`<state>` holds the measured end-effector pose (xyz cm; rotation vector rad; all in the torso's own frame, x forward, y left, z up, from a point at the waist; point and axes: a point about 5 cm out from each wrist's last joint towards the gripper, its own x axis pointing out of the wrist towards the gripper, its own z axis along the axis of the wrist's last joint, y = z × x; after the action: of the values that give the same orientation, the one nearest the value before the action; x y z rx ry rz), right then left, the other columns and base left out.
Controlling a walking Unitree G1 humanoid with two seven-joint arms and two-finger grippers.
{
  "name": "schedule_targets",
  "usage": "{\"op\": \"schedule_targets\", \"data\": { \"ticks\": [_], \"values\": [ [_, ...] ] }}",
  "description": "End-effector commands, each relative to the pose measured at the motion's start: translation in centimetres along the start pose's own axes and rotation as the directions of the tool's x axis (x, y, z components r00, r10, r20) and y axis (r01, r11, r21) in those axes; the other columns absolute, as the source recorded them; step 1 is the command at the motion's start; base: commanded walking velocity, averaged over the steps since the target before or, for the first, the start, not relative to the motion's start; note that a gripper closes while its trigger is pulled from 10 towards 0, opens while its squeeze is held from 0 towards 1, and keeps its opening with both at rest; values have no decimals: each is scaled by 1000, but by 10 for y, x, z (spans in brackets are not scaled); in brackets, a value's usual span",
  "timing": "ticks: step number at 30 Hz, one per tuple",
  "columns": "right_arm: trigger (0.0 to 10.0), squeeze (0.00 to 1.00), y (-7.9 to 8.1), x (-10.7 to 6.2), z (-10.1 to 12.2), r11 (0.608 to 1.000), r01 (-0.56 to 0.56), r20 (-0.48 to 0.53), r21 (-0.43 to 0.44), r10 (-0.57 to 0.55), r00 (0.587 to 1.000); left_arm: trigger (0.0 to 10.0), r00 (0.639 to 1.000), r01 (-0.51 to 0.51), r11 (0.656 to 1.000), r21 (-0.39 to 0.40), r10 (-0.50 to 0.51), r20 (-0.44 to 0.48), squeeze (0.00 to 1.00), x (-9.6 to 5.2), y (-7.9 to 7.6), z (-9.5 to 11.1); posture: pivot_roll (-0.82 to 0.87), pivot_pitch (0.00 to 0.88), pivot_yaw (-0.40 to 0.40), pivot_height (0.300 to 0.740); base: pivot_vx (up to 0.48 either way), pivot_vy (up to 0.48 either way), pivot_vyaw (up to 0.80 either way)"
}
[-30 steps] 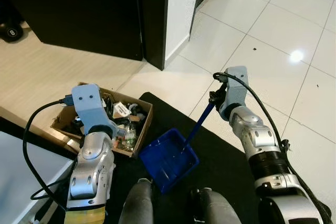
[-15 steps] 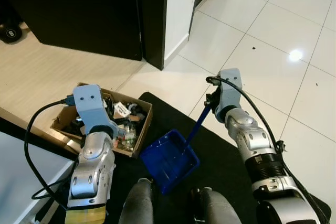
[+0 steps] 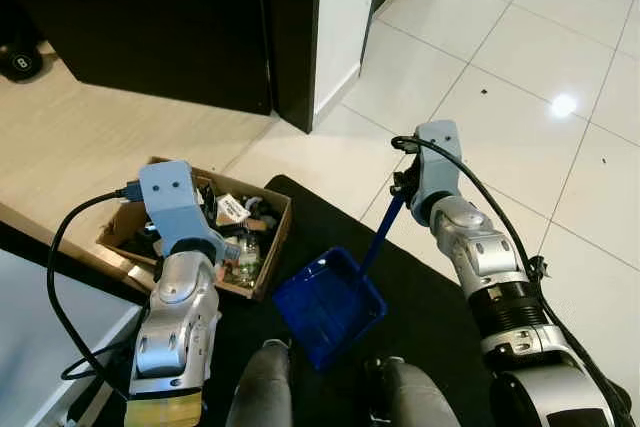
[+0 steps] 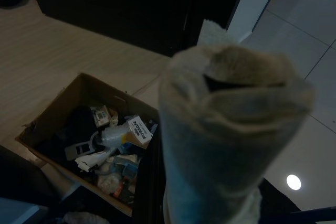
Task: Sweep floor
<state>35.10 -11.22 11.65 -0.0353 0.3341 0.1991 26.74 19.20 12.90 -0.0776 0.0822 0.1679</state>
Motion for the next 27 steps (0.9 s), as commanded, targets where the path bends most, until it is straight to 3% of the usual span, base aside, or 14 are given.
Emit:
{"op": "schedule_targets", "data": {
  "ticks": [1,12,13,22,23,27],
  "values": [
    [10000,0,-3,-2,4,1000,7,14,-2,-7,1000,10000,1000,-7,1000,9,7,3,0,0,-2,-1,94,201,-52,740,0,0,0],
    [10000,0,-1,-1,-17,998,24,-40,-59,-27,999,10000,1000,-7,1000,10,7,-1,0,0,-2,-3,94,199,-52,740,0,0,0],
    [10000,1000,-1,-1,-18,998,22,-39,-54,-25,999,10000,1000,-7,1000,10,7,-1,0,1,-2,-3,94,195,-52,740,0,0,0],
    [10000,1000,0,-1,-18,998,19,-31,-53,-21,999,10000,1000,-5,1000,8,5,0,0,2,-3,-3,91,190,-51,740,0,0,0],
    [10000,0,-3,0,-16,998,6,-33,-54,-8,999,10000,1000,-4,1000,7,4,2,0,2,-3,-3,89,184,-52,740,0,0,0],
    [10000,0,-12,1,-12,995,-20,-35,-93,17,999,10000,1000,-2,1000,5,2,5,0,4,-4,-2,87,181,-53,740,0,0,0]
  ]
}}
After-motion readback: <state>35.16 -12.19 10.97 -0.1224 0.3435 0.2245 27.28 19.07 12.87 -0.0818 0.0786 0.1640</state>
